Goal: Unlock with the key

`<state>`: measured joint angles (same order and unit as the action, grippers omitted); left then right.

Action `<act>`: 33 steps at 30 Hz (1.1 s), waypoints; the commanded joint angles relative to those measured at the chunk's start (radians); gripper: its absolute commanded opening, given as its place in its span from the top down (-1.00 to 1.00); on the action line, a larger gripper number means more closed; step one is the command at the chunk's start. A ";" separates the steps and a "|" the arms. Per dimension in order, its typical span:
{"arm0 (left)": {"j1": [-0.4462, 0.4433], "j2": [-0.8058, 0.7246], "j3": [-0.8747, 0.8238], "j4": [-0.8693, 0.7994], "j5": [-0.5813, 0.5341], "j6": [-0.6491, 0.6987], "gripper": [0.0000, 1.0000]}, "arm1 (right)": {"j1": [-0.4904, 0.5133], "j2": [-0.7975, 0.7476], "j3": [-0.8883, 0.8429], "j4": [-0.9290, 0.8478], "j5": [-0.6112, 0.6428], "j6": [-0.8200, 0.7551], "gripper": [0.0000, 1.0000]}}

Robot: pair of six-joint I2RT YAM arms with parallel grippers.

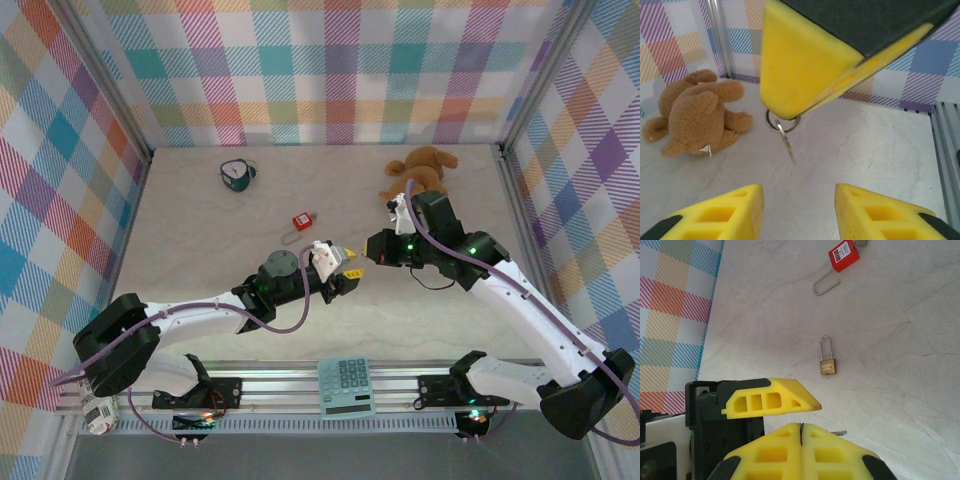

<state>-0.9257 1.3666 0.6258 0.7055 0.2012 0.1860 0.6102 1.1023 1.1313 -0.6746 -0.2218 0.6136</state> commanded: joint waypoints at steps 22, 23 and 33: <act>0.010 0.064 0.038 0.143 0.007 -0.063 0.30 | 0.005 -0.001 -0.019 0.034 -0.033 0.011 1.00; 0.010 0.063 0.037 0.141 0.010 -0.063 0.39 | 0.005 -0.004 -0.020 0.033 -0.031 0.011 1.00; 0.010 0.048 0.038 0.113 0.026 -0.047 1.00 | 0.003 -0.012 -0.017 -0.005 0.021 -0.014 1.00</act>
<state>-0.9257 1.4387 0.6388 0.7956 0.2008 0.1272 0.6102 1.1023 1.1213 -0.6716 -0.2237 0.6136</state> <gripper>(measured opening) 0.051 0.062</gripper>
